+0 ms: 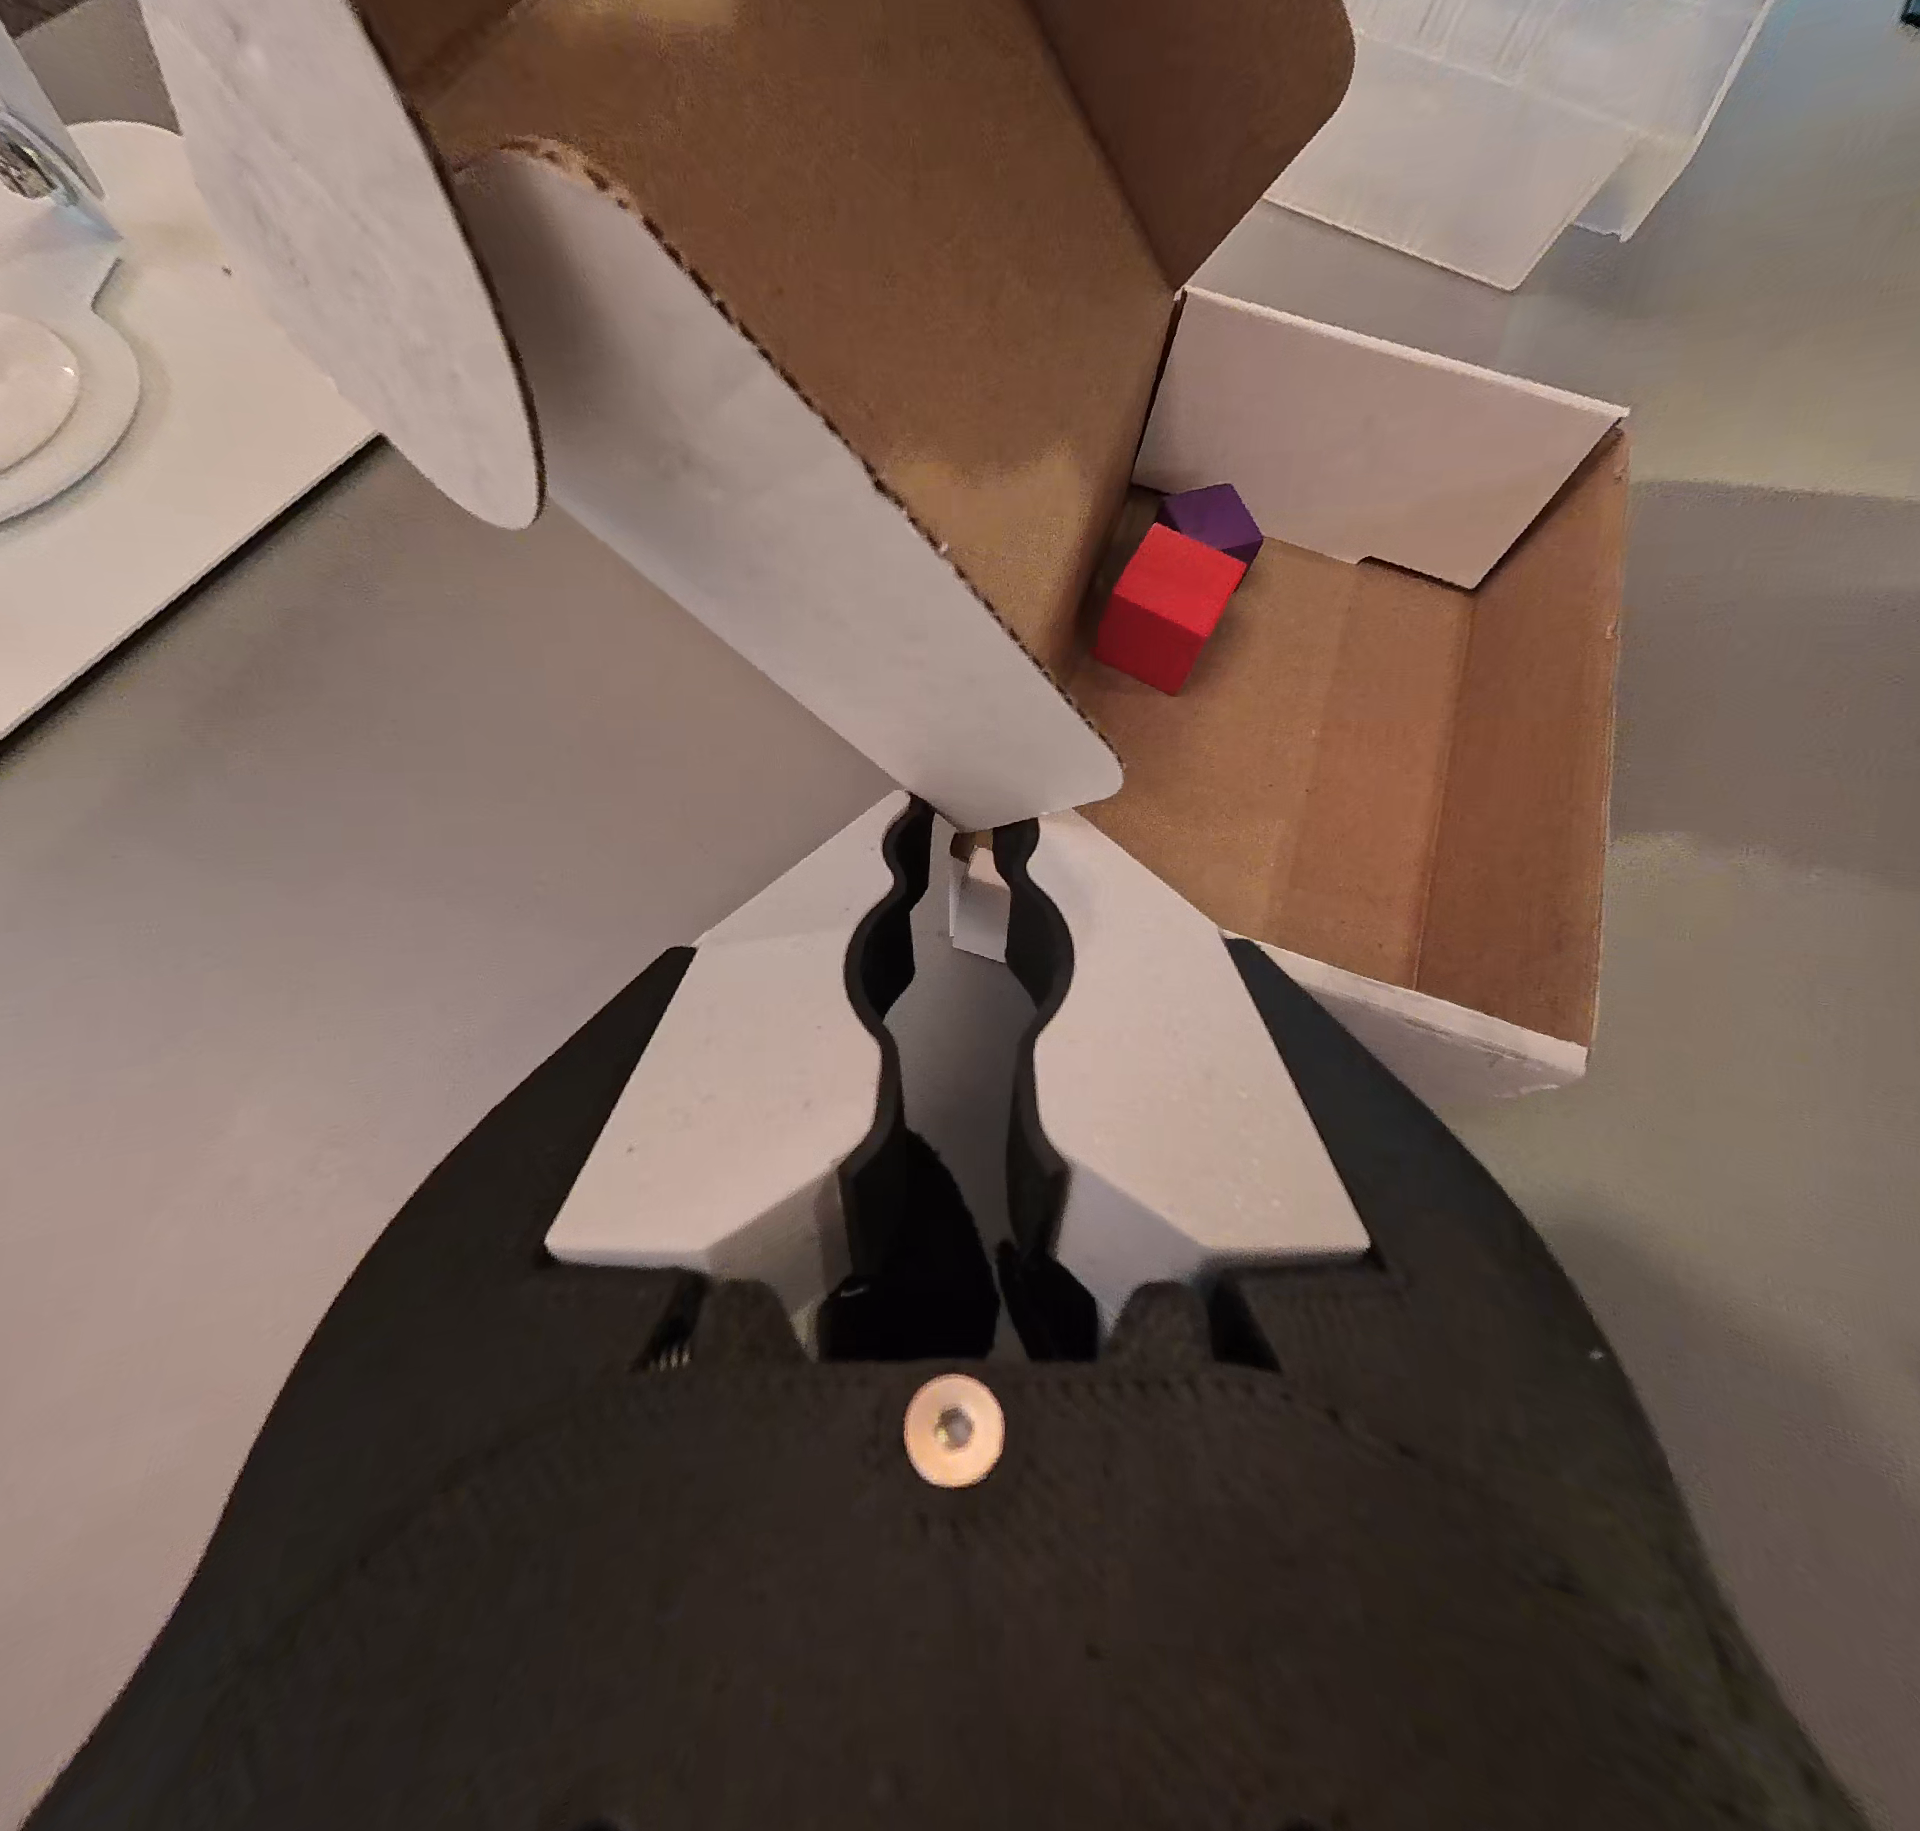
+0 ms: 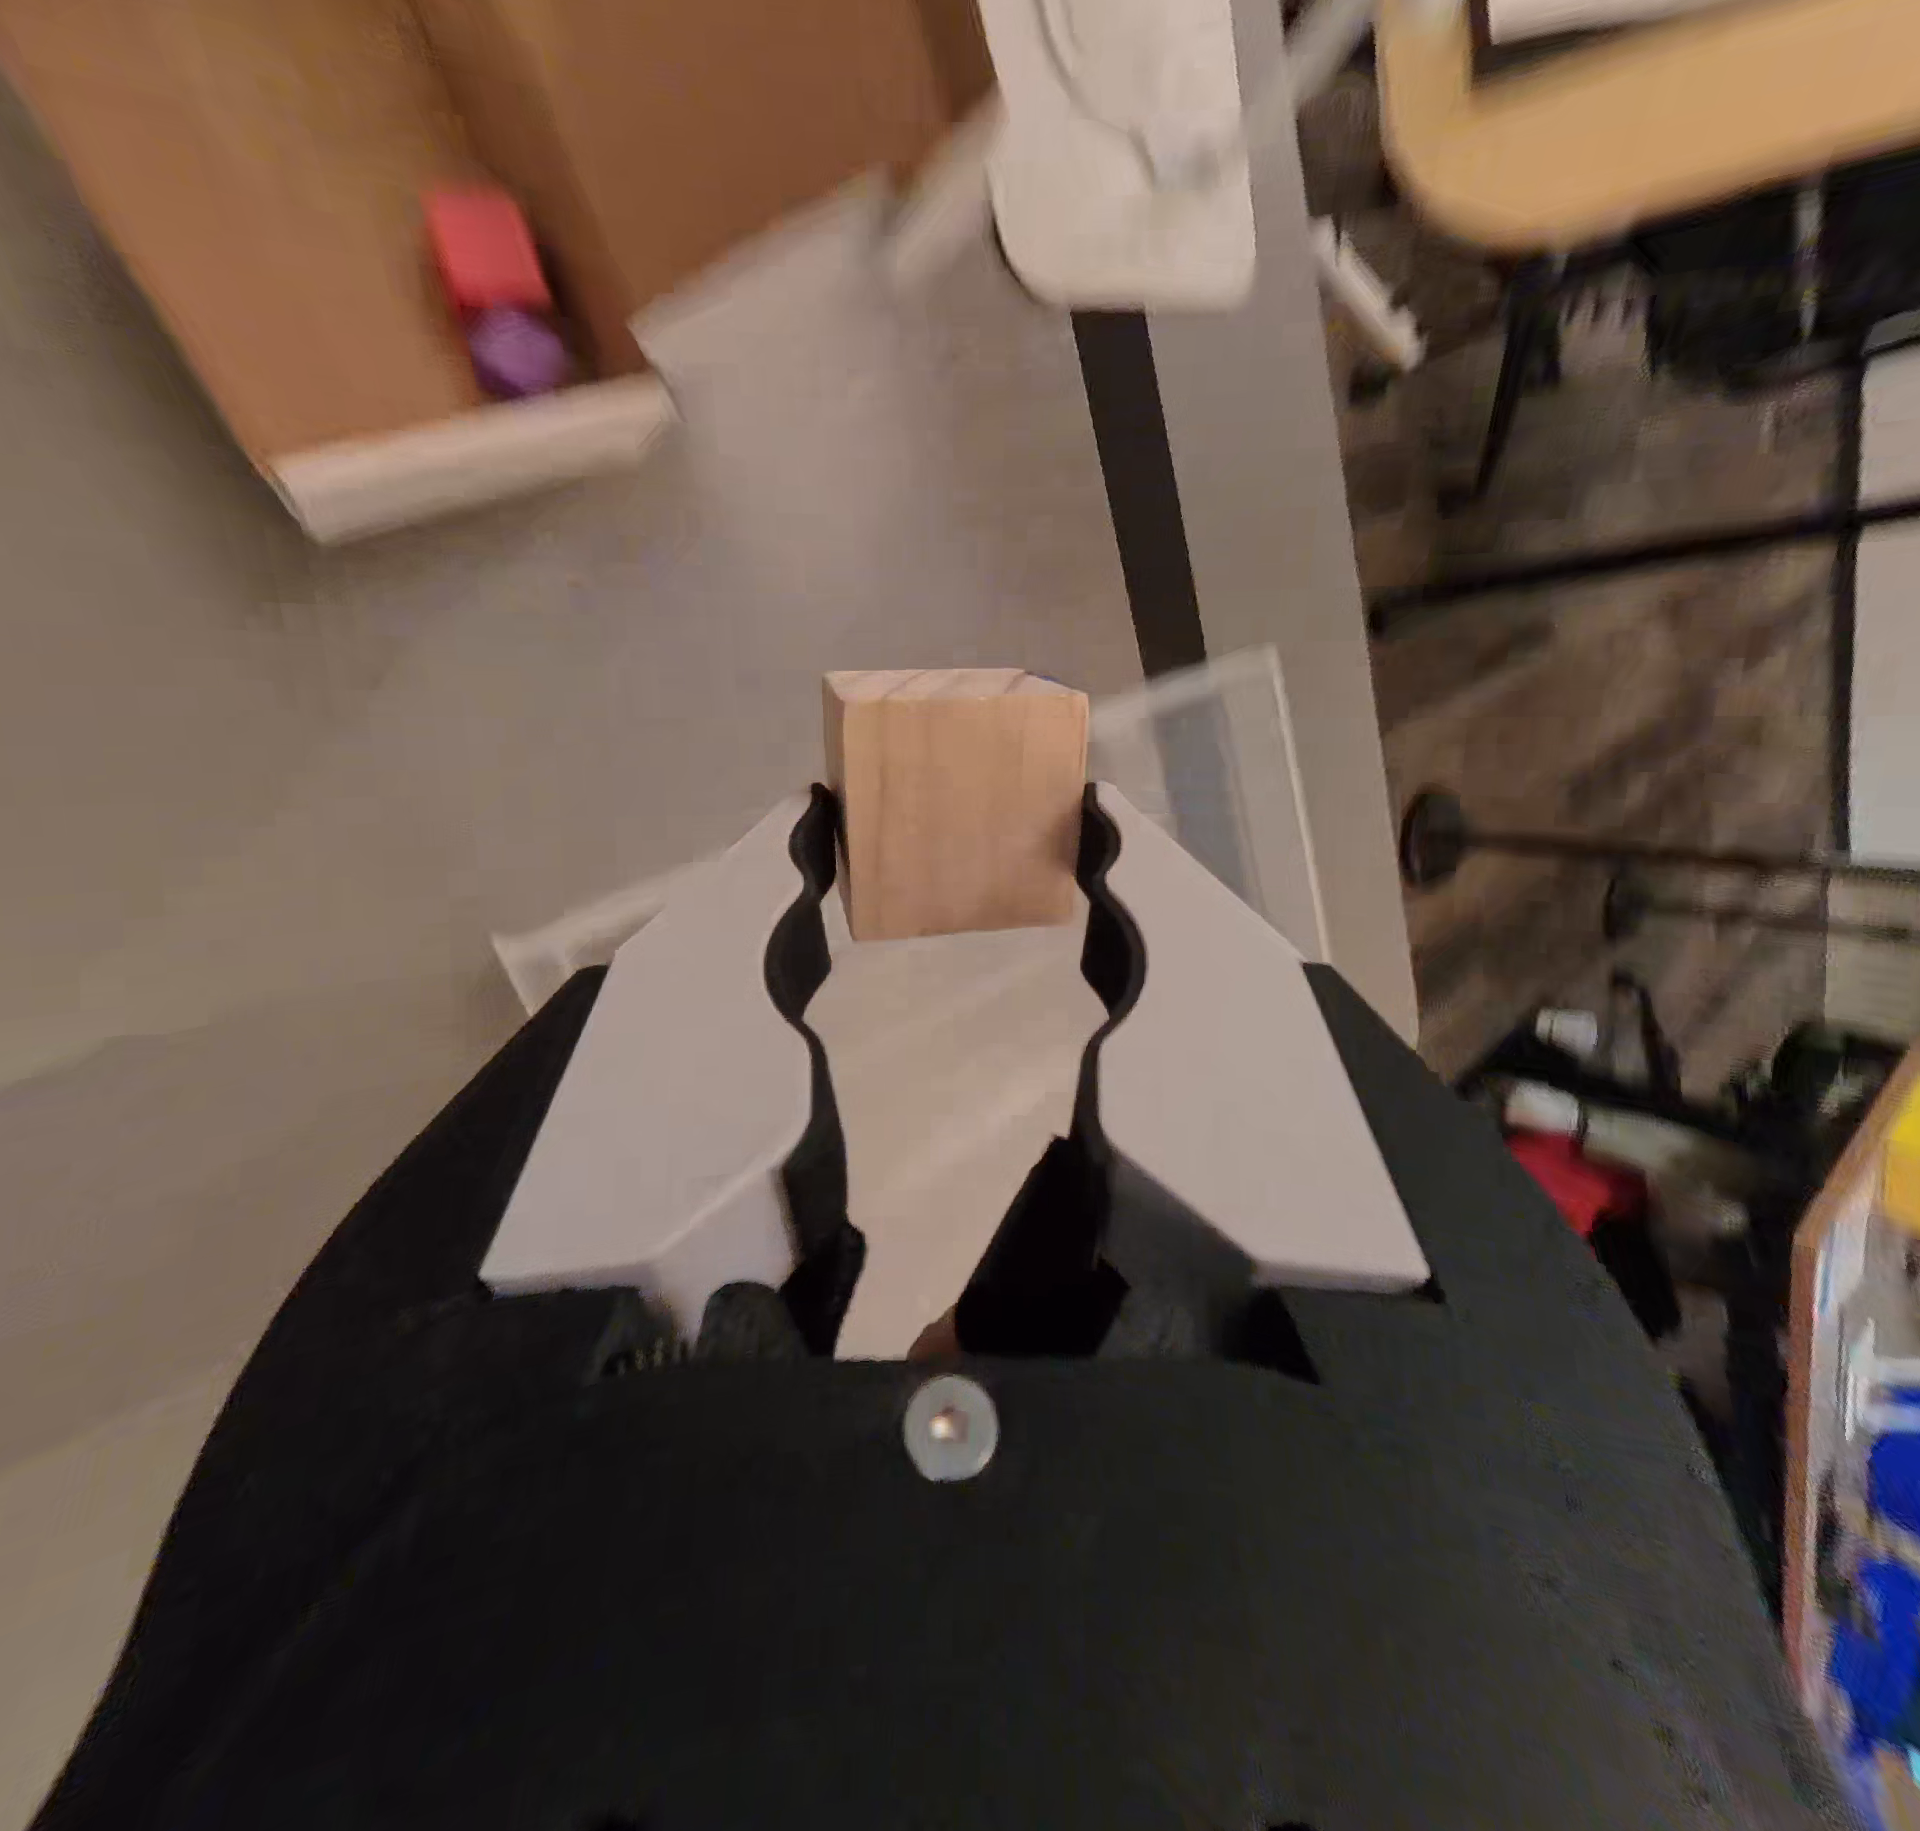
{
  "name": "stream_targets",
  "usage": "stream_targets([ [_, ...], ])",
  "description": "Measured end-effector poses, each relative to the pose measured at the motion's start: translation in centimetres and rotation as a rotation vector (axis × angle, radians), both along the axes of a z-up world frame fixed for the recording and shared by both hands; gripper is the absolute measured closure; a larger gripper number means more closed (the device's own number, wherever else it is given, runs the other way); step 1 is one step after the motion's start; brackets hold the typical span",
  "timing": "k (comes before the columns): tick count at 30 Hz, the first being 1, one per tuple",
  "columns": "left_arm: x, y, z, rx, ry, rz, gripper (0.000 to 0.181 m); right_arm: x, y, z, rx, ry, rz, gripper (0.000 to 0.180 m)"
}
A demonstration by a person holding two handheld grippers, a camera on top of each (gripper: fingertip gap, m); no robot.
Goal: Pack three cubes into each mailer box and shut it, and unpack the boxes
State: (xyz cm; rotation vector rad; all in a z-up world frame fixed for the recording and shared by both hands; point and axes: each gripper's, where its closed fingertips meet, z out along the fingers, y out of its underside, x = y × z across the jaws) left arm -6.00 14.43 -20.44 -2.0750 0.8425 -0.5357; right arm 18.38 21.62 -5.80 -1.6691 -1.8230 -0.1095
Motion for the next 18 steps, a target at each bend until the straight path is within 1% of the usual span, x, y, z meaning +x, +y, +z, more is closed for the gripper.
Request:
stream_targets([
  [2, 0.0, 0.0, 0.0, 0.001, -0.001, 0.0, 0.171, 3.2, 1.5, -1.6, -0.036, -0.069, -0.054, 0.135],
  [4, 0.0, 0.0, 0.0, 0.002, 0.0, 0.001, 0.171, 4.8, 2.1, -4.2, -0.082, -0.135, -0.056, 0.135],
  [7, 0.0, 0.0, 0.0, 0.004, 0.0, 0.001, 0.171, 5.9, 2.6, -8.7, -0.137, -0.243, -0.044, 0.135],
  [11, 0.0, -0.1, 0.0, 0.008, 0.002, 0.0, 0.171, 6.0, 3.3, -13.5, -0.194, -0.294, -0.021, 0.135],
  [15, 0.0, -0.1, 0.0, 0.007, -0.003, -0.002, 0.171, 6.0, 3.6, -16.5, -0.238, -0.326, 0.022, 0.134],
  [18, 0.0, -0.1, 0.0, 0.005, -0.008, -0.003, 0.171, 6.0, 3.9, -17.3, -0.229, -0.358, 0.027, 0.133],
])
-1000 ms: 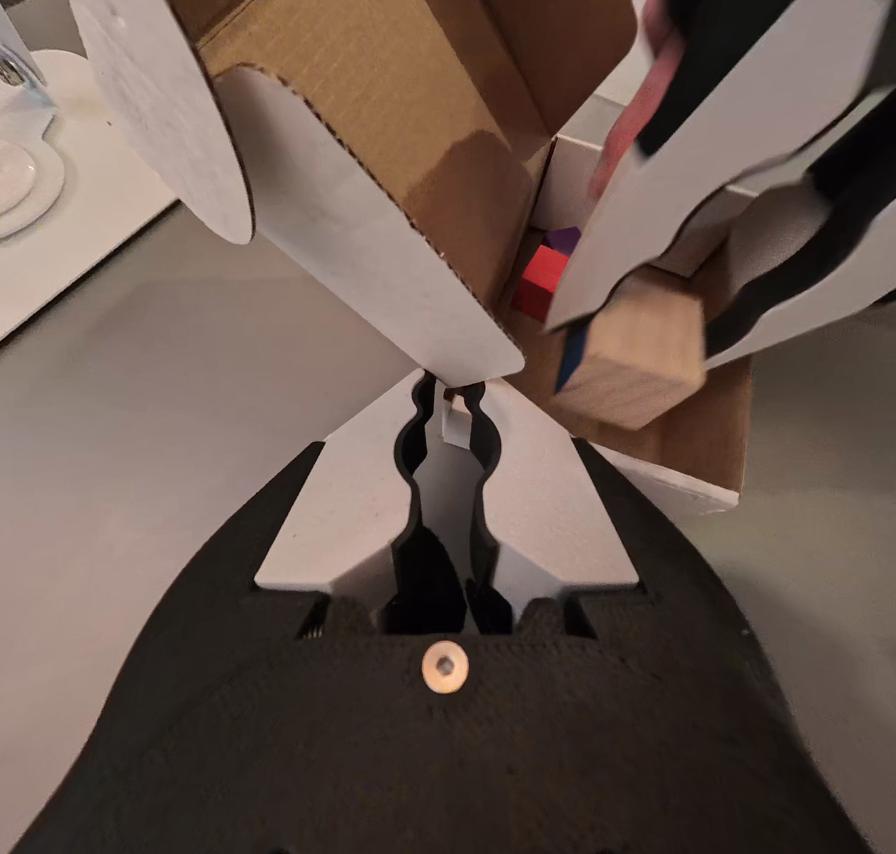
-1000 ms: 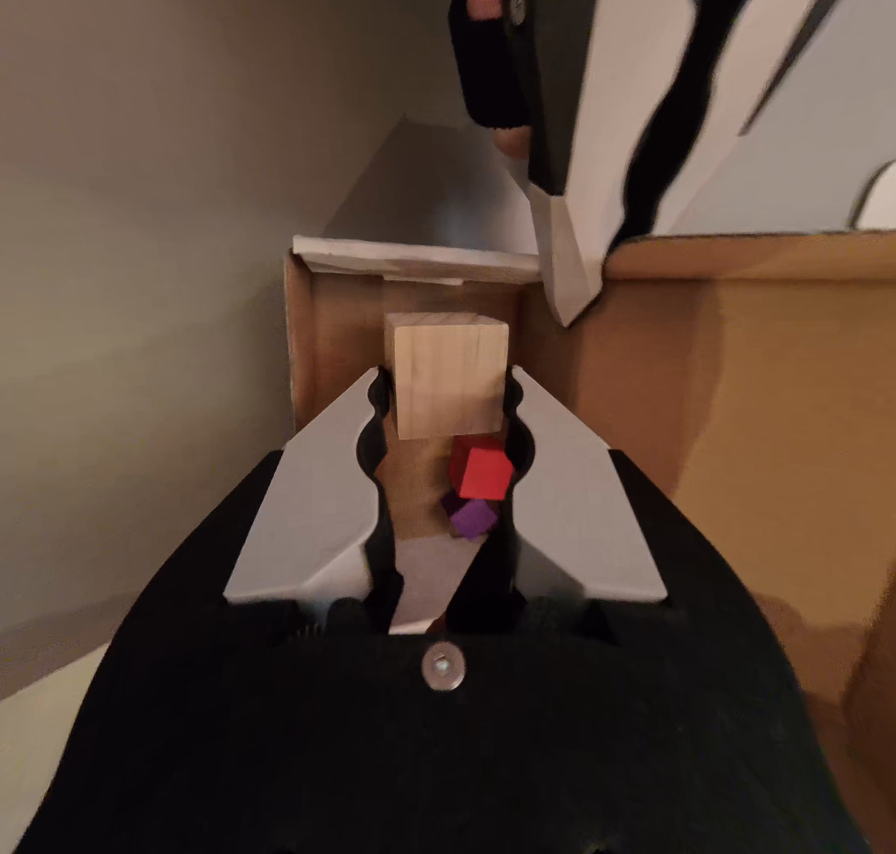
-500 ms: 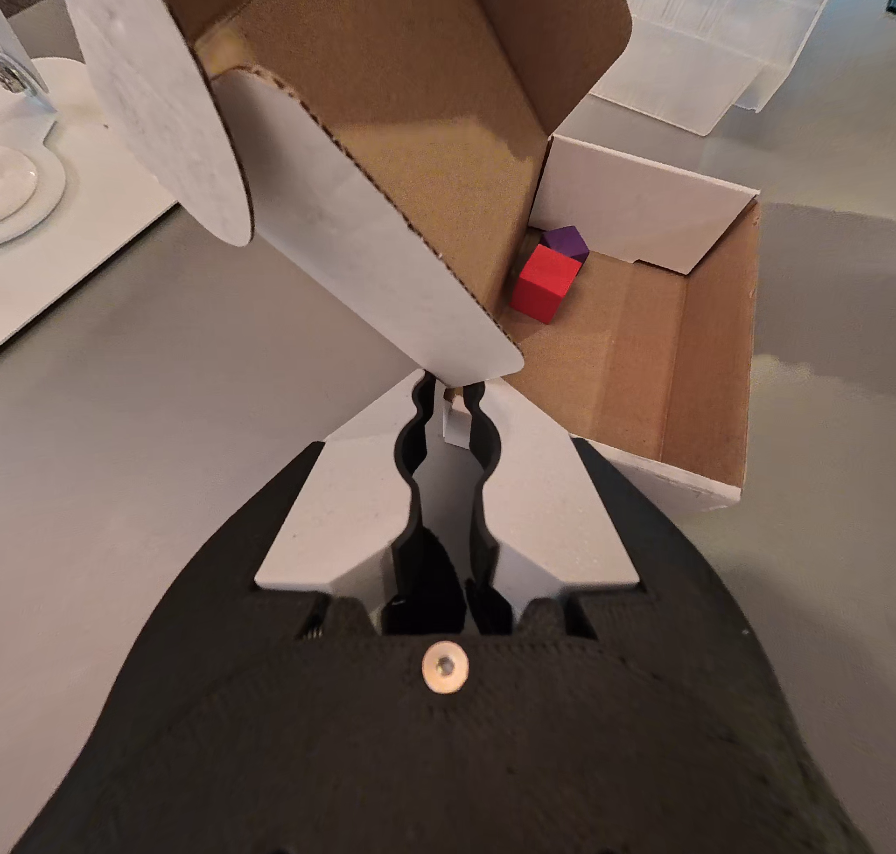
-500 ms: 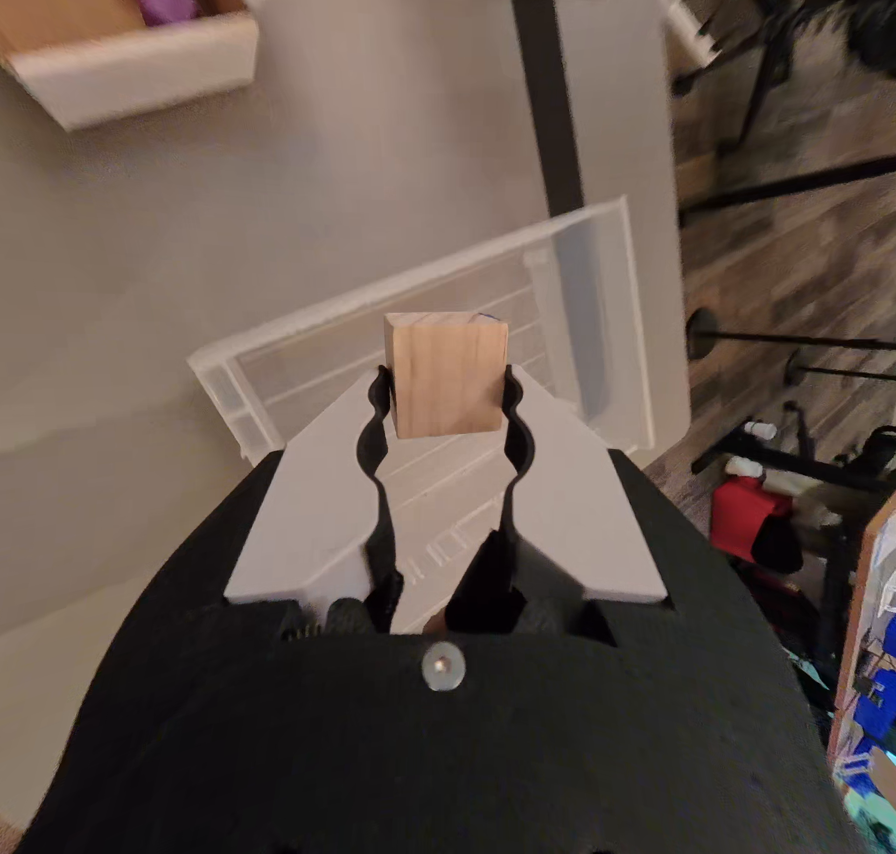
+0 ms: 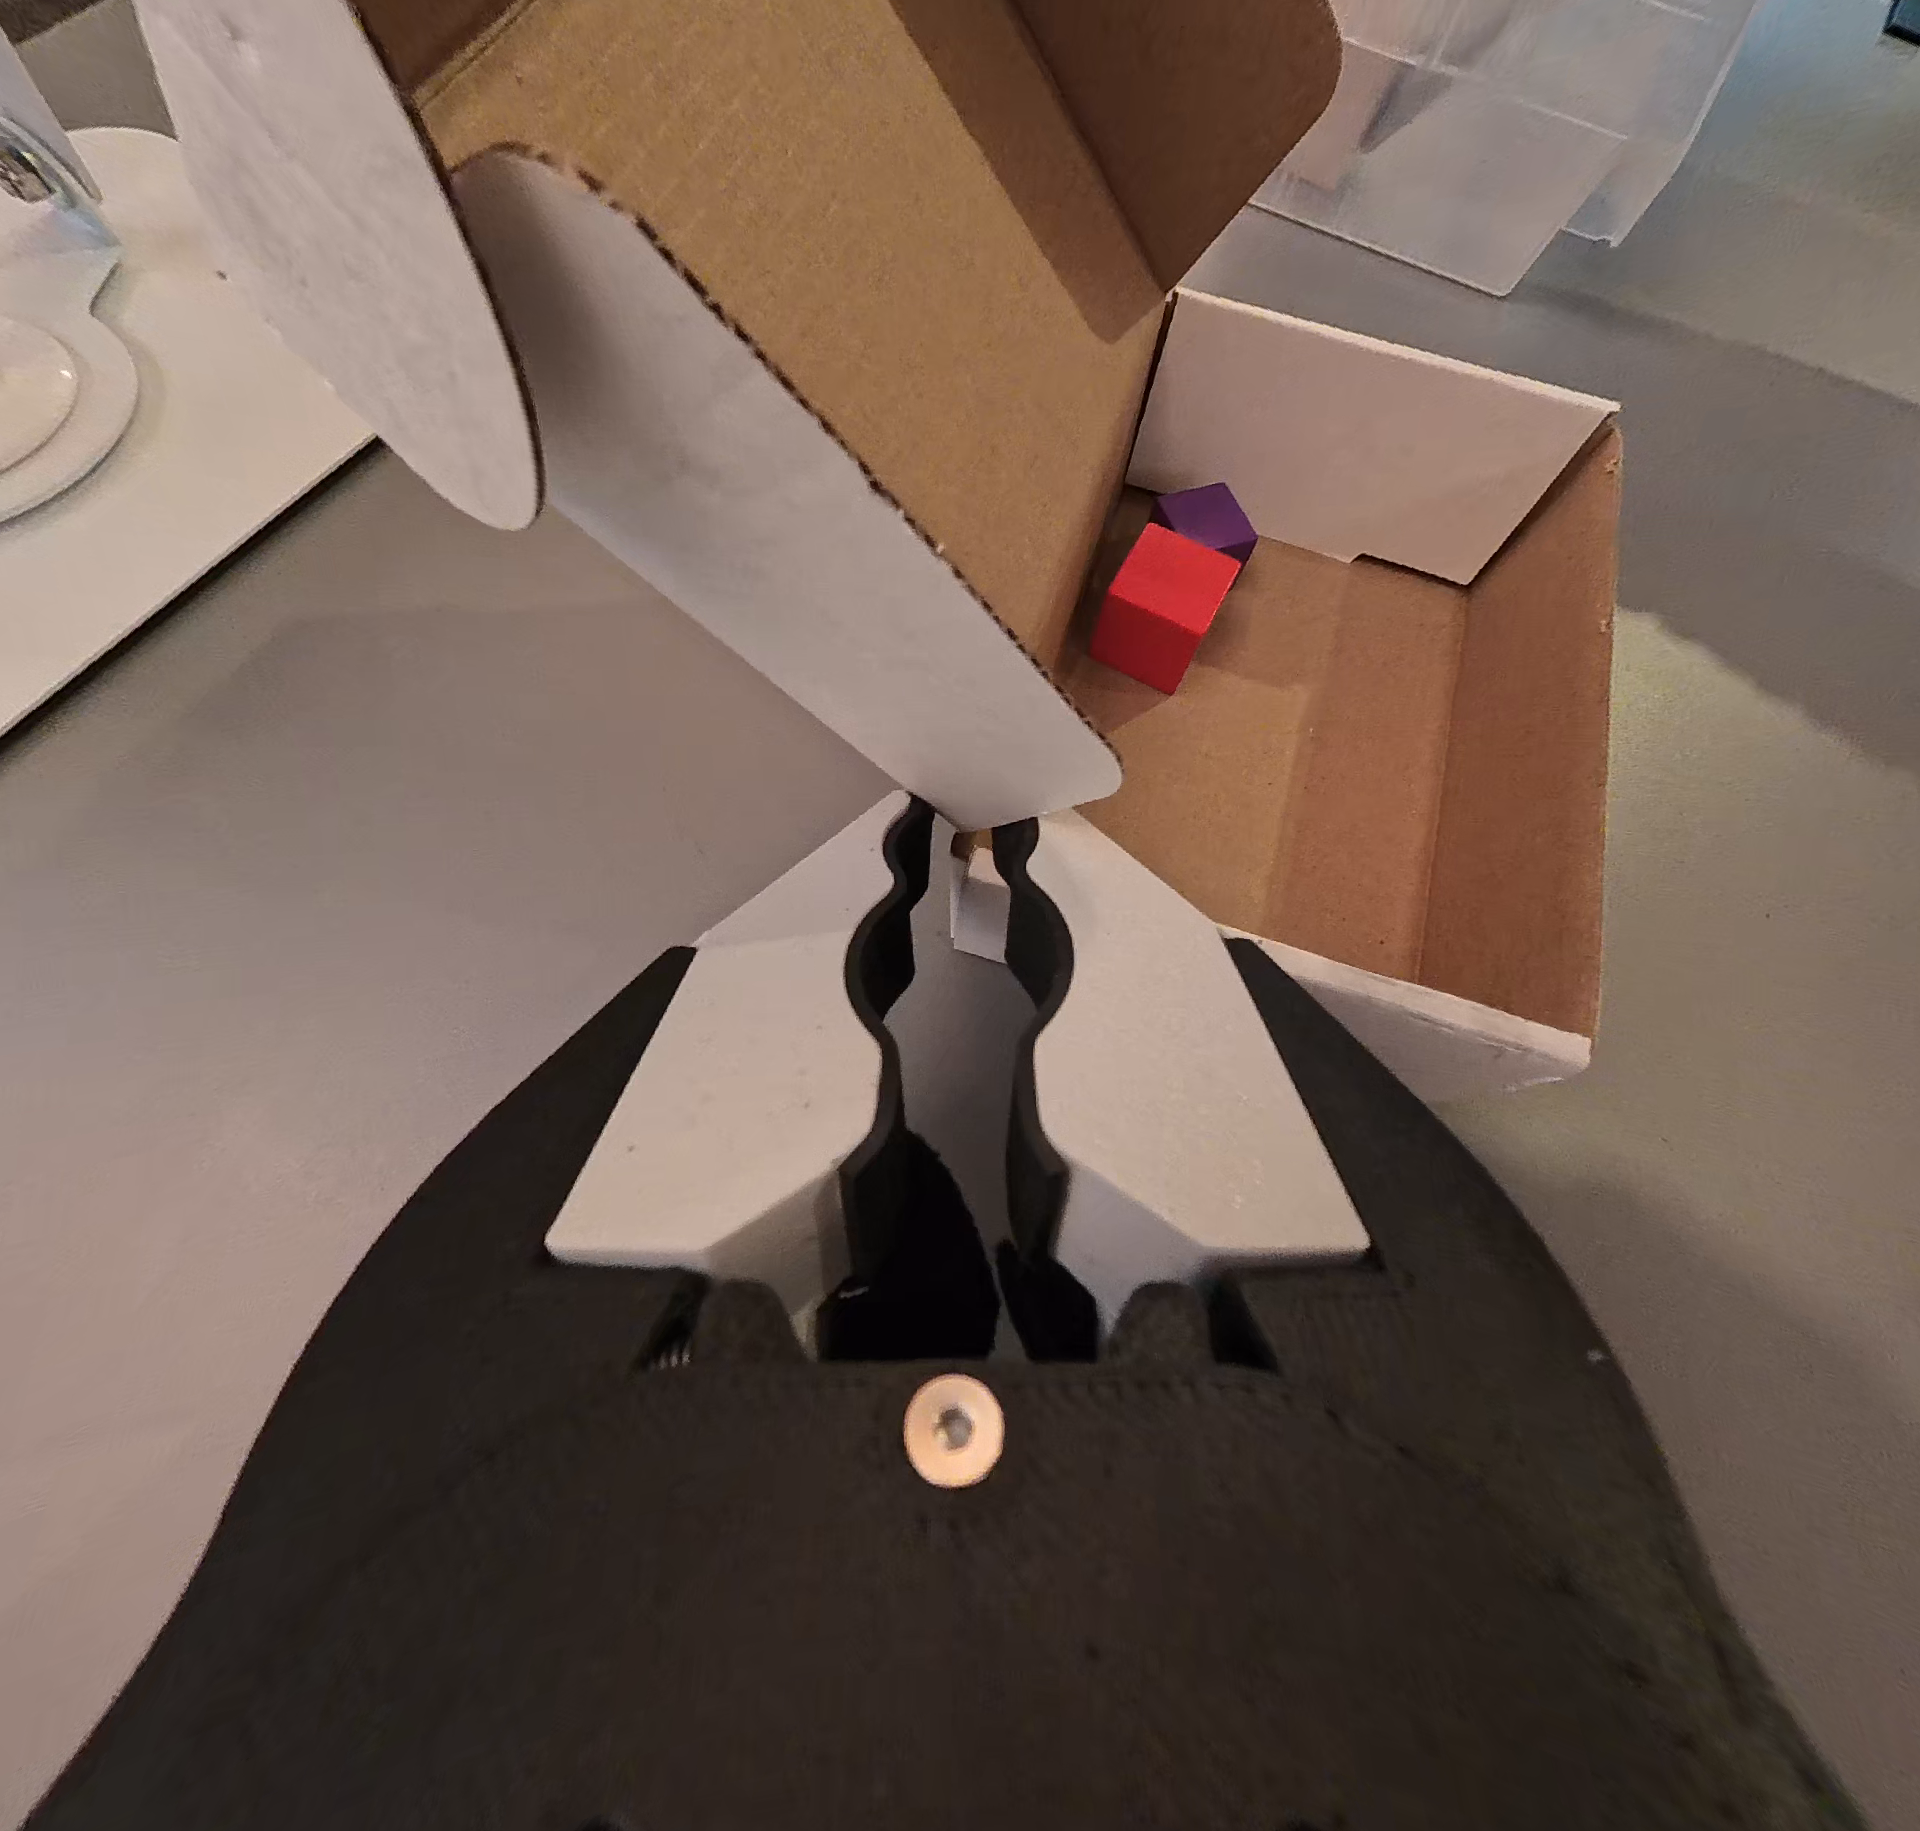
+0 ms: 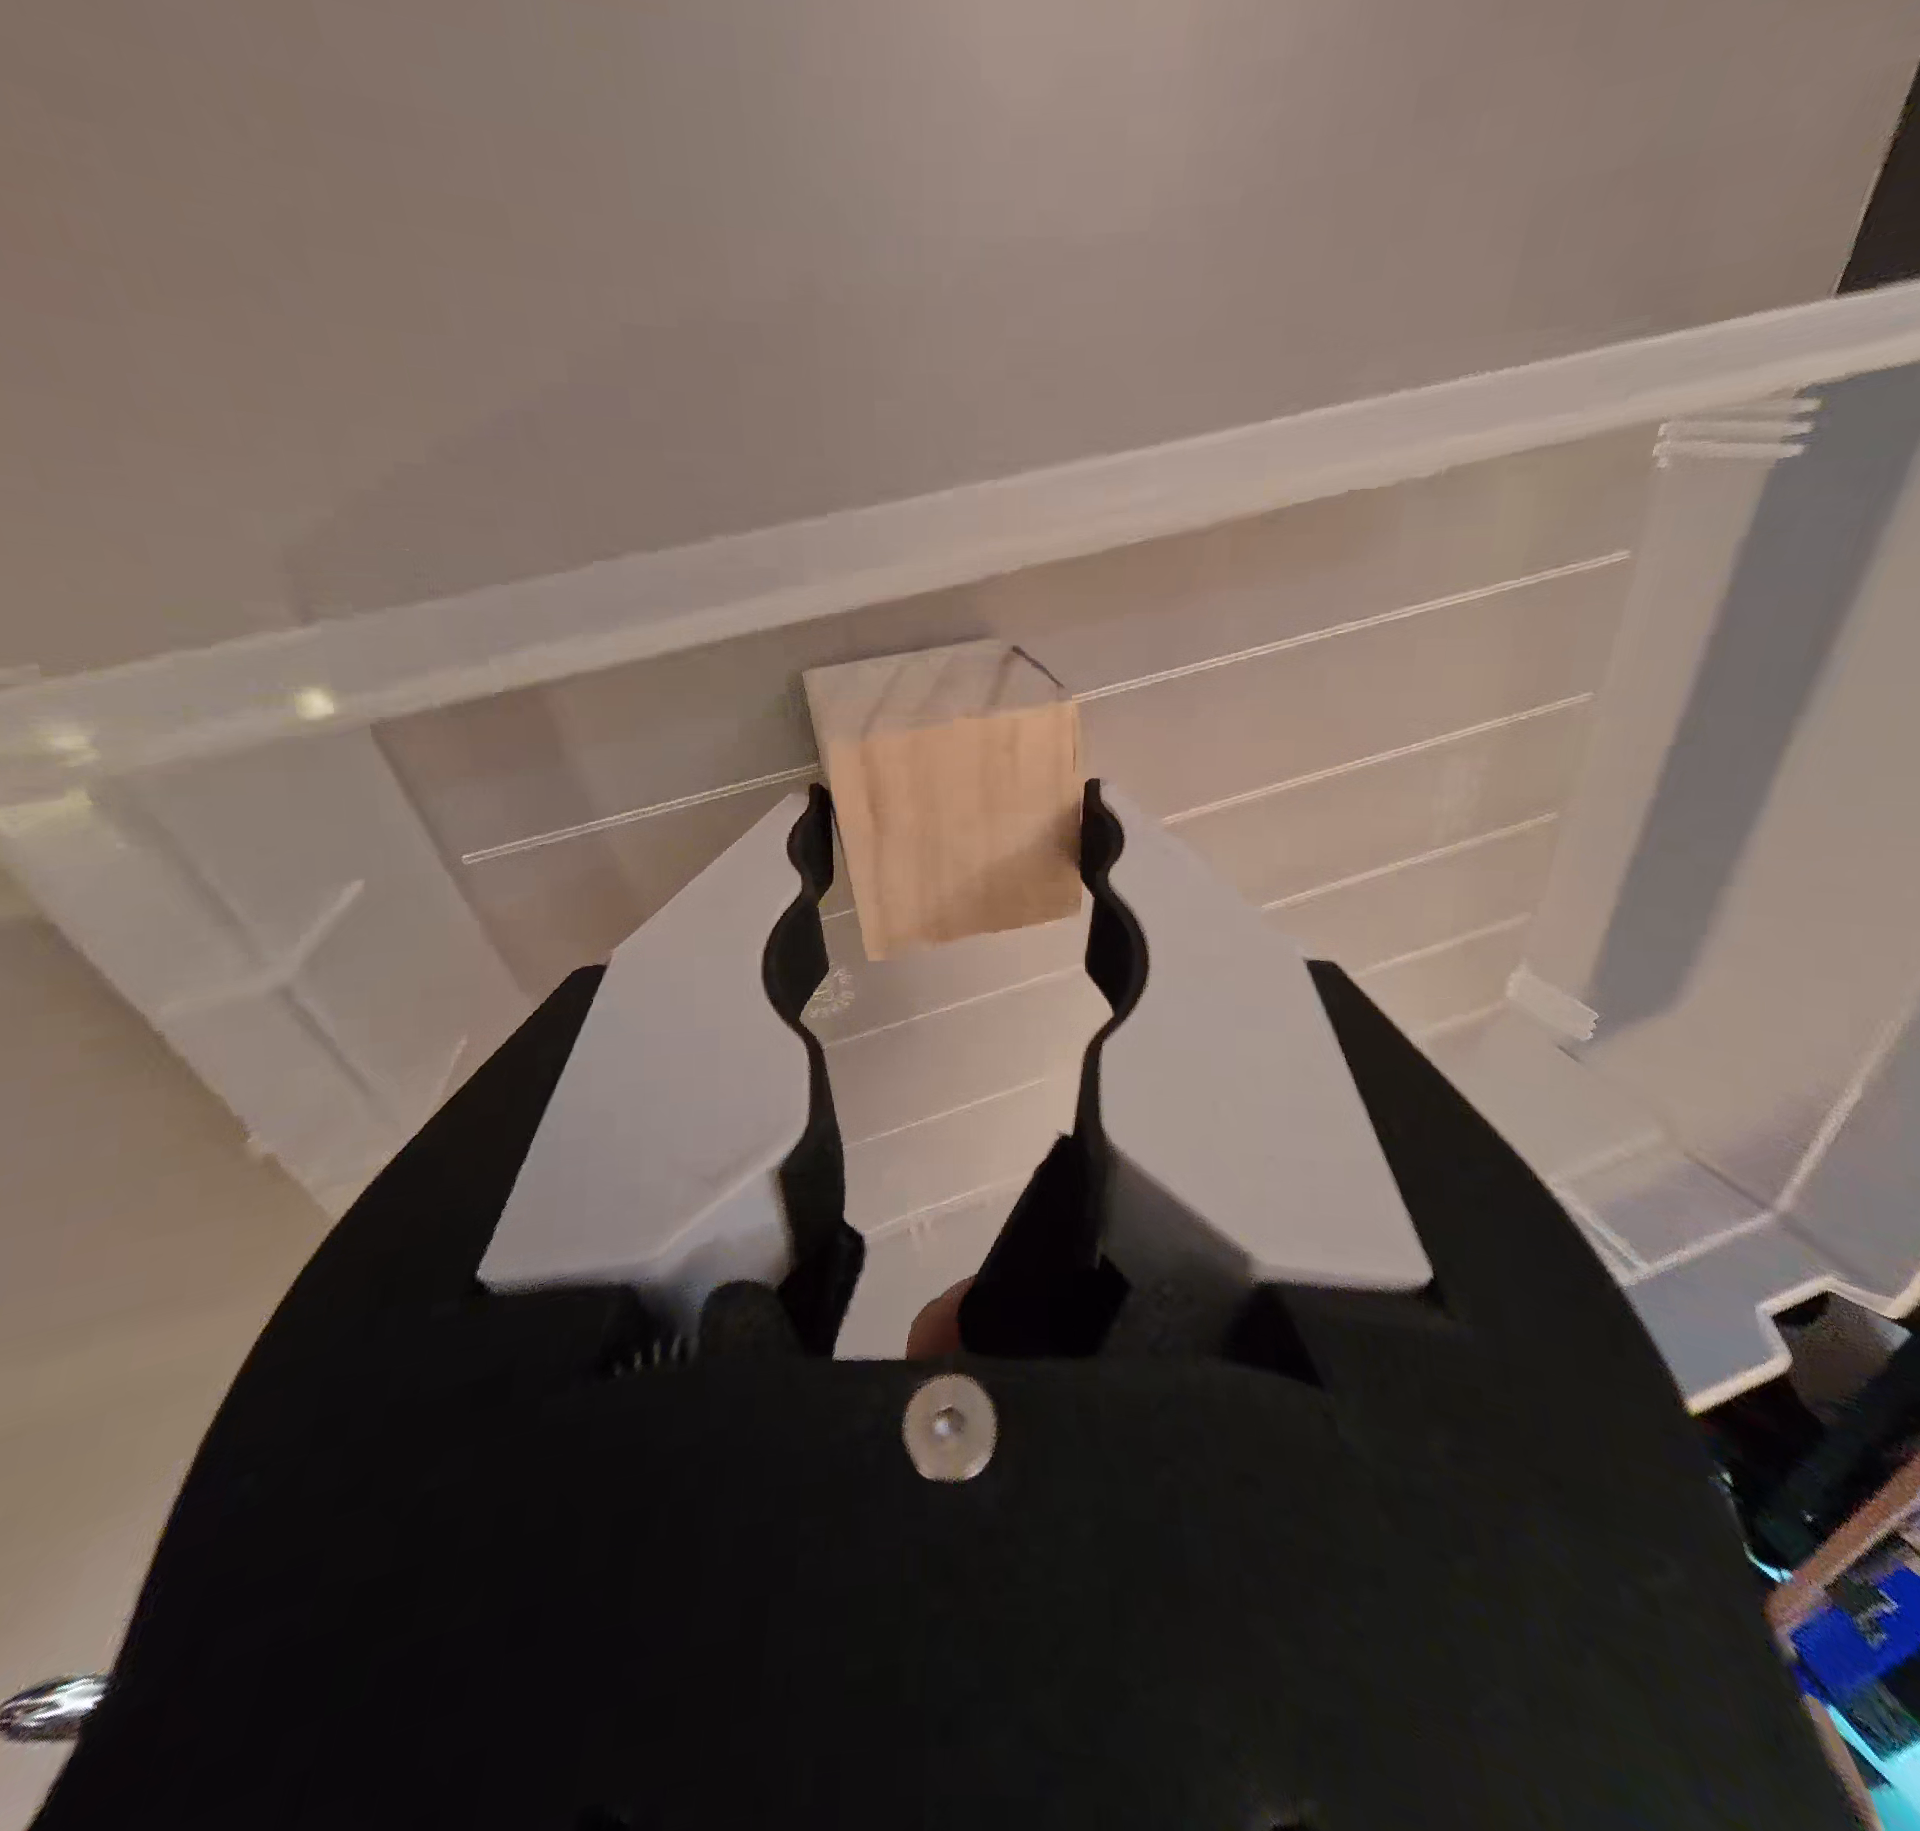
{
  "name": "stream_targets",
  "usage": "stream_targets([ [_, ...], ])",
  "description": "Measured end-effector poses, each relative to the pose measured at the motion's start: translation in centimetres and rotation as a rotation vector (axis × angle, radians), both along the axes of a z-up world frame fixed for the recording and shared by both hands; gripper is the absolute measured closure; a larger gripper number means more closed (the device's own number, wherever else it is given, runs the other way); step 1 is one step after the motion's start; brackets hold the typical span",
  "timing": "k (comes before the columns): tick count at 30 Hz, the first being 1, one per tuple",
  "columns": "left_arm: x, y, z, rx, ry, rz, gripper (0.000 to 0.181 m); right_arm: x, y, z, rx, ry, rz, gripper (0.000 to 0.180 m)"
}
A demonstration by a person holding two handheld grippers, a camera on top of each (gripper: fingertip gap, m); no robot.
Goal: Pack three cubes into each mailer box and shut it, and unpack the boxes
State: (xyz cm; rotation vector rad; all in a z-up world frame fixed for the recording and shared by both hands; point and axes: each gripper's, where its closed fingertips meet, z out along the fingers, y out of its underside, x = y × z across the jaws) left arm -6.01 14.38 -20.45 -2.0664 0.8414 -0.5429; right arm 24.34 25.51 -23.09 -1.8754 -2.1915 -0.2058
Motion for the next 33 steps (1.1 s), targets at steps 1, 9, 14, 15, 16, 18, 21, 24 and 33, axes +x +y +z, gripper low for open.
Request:
stream_targets([
  [1, 0.0, 0.0, 0.0, -0.001, -0.001, -0.001, 0.171, -0.1, 0.1, 0.2, 0.01, 0.0, 0.001, 0.133],
  [9, 0.0, 0.0, 0.0, 0.004, 0.014, -0.001, 0.171, -3.5, -1.7, 13.4, 0.277, 0.21, -0.052, 0.126],
  [14, 0.0, 0.0, 0.0, 0.008, 0.025, 0.002, 0.171, -15.2, -10.9, 14.6, 0.135, 0.349, 0.189, 0.121],
  [15, 0.0, 0.0, 0.0, 0.01, 0.027, 0.001, 0.171, -16.8, -11.8, 13.1, 0.115, 0.312, 0.222, 0.118],
  [16, 0.0, 0.0, 0.0, 0.011, 0.028, 0.002, 0.171, -18.2, -12.3, 11.5, 0.094, 0.281, 0.24, 0.119],
  [18, 0.0, 0.0, 0.0, 0.012, 0.028, 0.005, 0.171, -20.7, -12.6, 8.0, 0.047, 0.231, 0.237, 0.12],
  [21, 0.0, -0.1, 0.0, 0.014, 0.026, 0.005, 0.171, -21.9, -11.4, 3.5, 0.019, 0.129, 0.194, 0.121],
  [24, 0.1, -0.1, 0.0, 0.012, 0.024, 0.006, 0.171, -22.5, -11.3, 0.9, -0.026, 0.086, 0.184, 0.126],
  [33, 0.0, -0.1, 0.0, 0.022, 0.04, 0.002, 0.172, -22.6, -10.7, -0.3, 0.025, 0.042, 0.18, 0.151],
])
